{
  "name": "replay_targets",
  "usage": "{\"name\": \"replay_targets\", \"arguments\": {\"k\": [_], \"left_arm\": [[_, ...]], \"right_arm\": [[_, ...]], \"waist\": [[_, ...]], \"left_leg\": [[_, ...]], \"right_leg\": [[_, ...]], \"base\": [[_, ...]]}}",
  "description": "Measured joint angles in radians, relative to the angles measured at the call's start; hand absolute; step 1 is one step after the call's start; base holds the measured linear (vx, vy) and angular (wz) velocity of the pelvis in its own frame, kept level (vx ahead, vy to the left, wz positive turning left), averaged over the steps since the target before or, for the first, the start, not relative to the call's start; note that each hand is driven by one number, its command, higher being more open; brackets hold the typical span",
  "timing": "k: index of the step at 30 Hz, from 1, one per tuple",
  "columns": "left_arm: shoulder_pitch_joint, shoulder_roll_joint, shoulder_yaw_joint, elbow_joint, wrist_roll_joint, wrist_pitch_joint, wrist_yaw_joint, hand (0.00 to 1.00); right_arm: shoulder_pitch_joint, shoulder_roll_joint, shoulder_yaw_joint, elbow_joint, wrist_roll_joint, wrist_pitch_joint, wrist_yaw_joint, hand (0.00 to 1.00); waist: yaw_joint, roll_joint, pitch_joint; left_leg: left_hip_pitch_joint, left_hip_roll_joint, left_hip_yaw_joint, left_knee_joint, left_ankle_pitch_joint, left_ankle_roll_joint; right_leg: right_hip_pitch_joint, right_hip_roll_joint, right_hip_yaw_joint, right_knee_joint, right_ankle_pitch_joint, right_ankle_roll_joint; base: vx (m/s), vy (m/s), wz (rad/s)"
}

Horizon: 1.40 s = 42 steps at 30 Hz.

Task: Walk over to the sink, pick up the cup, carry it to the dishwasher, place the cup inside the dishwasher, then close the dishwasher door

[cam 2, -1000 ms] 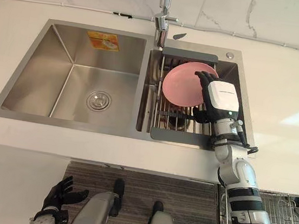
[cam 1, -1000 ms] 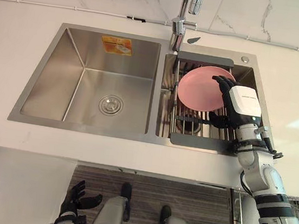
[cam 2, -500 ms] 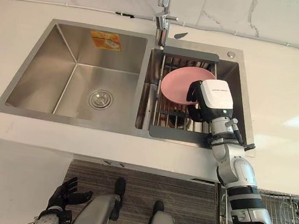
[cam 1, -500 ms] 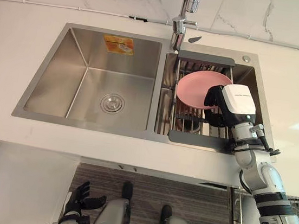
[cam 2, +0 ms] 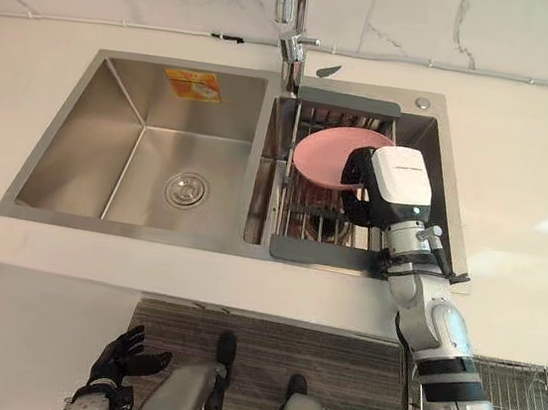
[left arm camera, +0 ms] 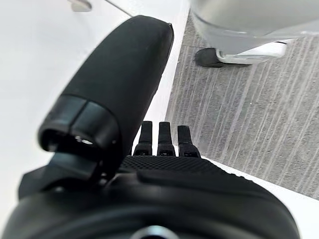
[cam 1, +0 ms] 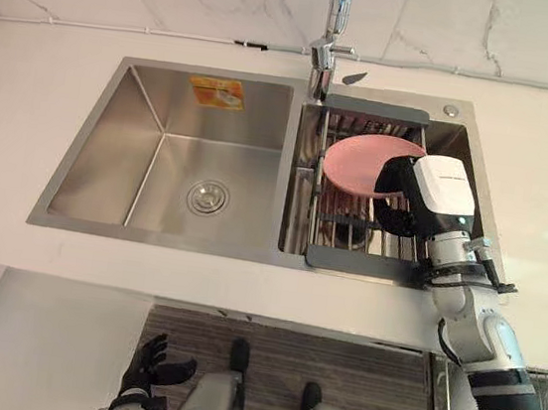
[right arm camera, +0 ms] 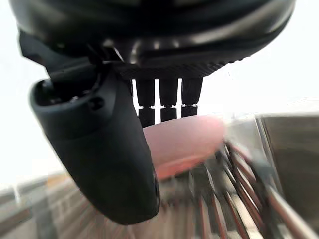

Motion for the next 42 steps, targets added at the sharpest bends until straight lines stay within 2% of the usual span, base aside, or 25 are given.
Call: {"name": "replay_targets", "arguments": {"k": [6, 8, 14, 20, 26, 29, 31, 33, 35, 36, 37, 38, 39, 40, 42], "left_arm": [[0.013, -0.001, 0.012, 0.0, 0.004, 0.003, -0.003, 0.9], [0.017, -0.001, 0.012, 0.0, 0.005, 0.003, -0.006, 0.9], [0.019, -0.004, 0.012, 0.004, 0.006, 0.003, -0.016, 0.9], [0.04, -0.01, 0.014, 0.008, 0.022, 0.004, -0.017, 0.9], [0.068, -0.011, 0.066, 0.009, 0.022, 0.01, -0.019, 0.9], [0.078, -0.01, 0.098, -0.023, 0.022, 0.011, -0.019, 0.9], [0.082, -0.011, 0.119, -0.078, 0.022, 0.011, -0.019, 0.9], [0.081, -0.011, 0.127, -0.106, 0.021, 0.011, -0.018, 0.9], [0.083, -0.012, 0.129, -0.141, 0.008, 0.01, -0.017, 0.9], [0.083, -0.011, 0.129, -0.152, 0.002, 0.007, -0.016, 0.9], [0.081, -0.015, 0.128, -0.156, -0.001, 0.001, -0.014, 0.9], [0.083, -0.016, 0.128, -0.156, -0.001, 0.001, -0.014, 0.9], [0.093, -0.023, 0.127, -0.156, -0.003, 0.001, -0.014, 0.9], [0.093, -0.022, 0.128, -0.152, -0.005, 0.001, -0.014, 0.9], [0.094, -0.025, 0.127, -0.15, -0.006, 0.0, -0.013, 0.9]], "right_arm": [[0.046, 0.002, -0.114, -0.119, 0.041, -0.002, -0.019, 0.3], [0.071, 0.002, -0.126, -0.131, 0.046, -0.002, -0.02, 0.3], [0.147, 0.007, -0.133, -0.202, 0.074, -0.02, -0.02, 0.3], [0.207, 0.053, -0.206, -0.264, 0.086, -0.04, -0.019, 0.3], [0.278, 0.077, -0.242, -0.315, 0.092, -0.053, -0.019, 0.3], [0.31, 0.077, -0.245, -0.331, 0.114, -0.06, -0.019, 0.3], [0.339, 0.077, -0.264, -0.355, 0.118, -0.062, -0.019, 0.3], [0.338, 0.077, -0.276, -0.362, 0.124, -0.064, -0.019, 0.3], [0.327, 0.074, -0.276, -0.368, 0.124, -0.068, -0.019, 0.3], [0.325, 0.074, -0.276, -0.368, 0.124, -0.072, -0.019, 0.3], [0.318, 0.07, -0.276, -0.365, 0.123, -0.08, -0.018, 0.3], [0.318, 0.07, -0.275, -0.365, 0.123, -0.08, -0.018, 0.3], [0.325, 0.072, -0.276, -0.365, 0.123, -0.077, -0.018, 0.3], [0.335, 0.081, -0.277, -0.363, 0.122, -0.073, -0.019, 0.3], [0.375, 0.105, -0.275, -0.346, 0.111, -0.053, -0.018, 0.3]], "waist": [[-0.016, -0.005, -0.019], [-0.021, -0.01, -0.04], [-0.034, -0.017, -0.056], [-0.046, -0.03, -0.083], [-0.061, -0.044, -0.109], [-0.07, -0.04, -0.109], [-0.076, -0.025, -0.101], [-0.08, -0.012, -0.093], [-0.069, 0.006, -0.082], [-0.057, 0.008, -0.081], [-0.055, 0.01, -0.076], [-0.055, 0.012, -0.076], [-0.059, 0.033, -0.079], [-0.061, 0.034, -0.078], [-0.062, 0.016, -0.067]], "left_leg": [[0.043, 0.001, 0.019, -0.028, -0.001, -0.001], [0.05, 0.001, 0.023, -0.034, -0.001, -0.001], [0.084, 0.001, 0.038, -0.051, 0.0, -0.002], [0.112, -0.004, 0.042, -0.066, 0.003, -0.002], [0.113, -0.004, 0.047, -0.064, -0.006, -0.013], [0.052, 0.006, 0.033, 0.039, -0.051, -0.017], [-0.023, 0.025, 0.0, 0.167, -0.099, -0.018], [-0.049, 0.032, -0.015, 0.208, -0.113, -0.021], [-0.068, 0.04, -0.043, 0.246, -0.12, -0.031], [-0.07, 0.027, -0.099, 0.249, -0.122, -0.049], [-0.091, 0.004, -0.212, 0.311, -0.168, -0.072], [-0.095, 0.002, -0.227, 0.335, -0.182, -0.071], [-0.085, 0.009, -0.265, 0.343, -0.238, -0.087], [-0.084, 0.005, -0.256, 0.338, -0.243, -0.081], [-0.08, 0.007, -0.193, 0.334, -0.244, -0.073]], "right_leg": [[0.029, 0.001, 0.021, -0.02, 0.008, 0.003], [0.03, 0.001, 0.023, -0.02, 0.009, 0.003], [0.058, -0.002, 0.037, -0.039, 0.009, 0.004], [0.08, -0.006, 0.039, -0.047, 0.009, 0.005], [0.08, -0.005, 0.043, -0.047, 0.005, 0.005], [0.075, 0.004, 0.026, -0.044, -0.002, 0.002], [0.071, 0.02, 0.001, -0.043, 0.0, -0.002], [0.062, 0.029, -0.008, -0.027, -0.002, -0.006], [0.021, 0.039, 0.01, 0.034, -0.004, -0.008], [0.0, 0.038, 0.029, 0.053, -0.011, -0.015], [-0.032, 0.037, 0.057, 0.065, -0.029, -0.022], [-0.039, 0.04, 0.065, 0.068, -0.03, -0.024], [-0.065, 0.056, 0.097, 0.088, -0.031, -0.022], [-0.075, 0.055, 0.113, 0.098, -0.032, -0.019], [-0.105, 0.052, 0.182, 0.104, -0.017, -0.001]], "base": [[0.03, -0.006, -0.12], [0.01, -0.006, -0.07], [-0.02, -0.003, -0.09], [-0.01, 0.0, -0.02], [0.0, -0.001, -0.01], [-0.04, -0.028, 0.13], [-0.05, -0.011, 0.32], [-0.06, -0.002, 0.17], [-0.09, -0.005, -0.16], [-0.07, 0.022, -0.53], [-0.03, 0.025, -0.54], [-0.04, 0.06, -0.68], [-0.03, 0.04, -0.54], [-0.06, 0.088, -0.76], [-0.06, 0.094, -0.79]]}}
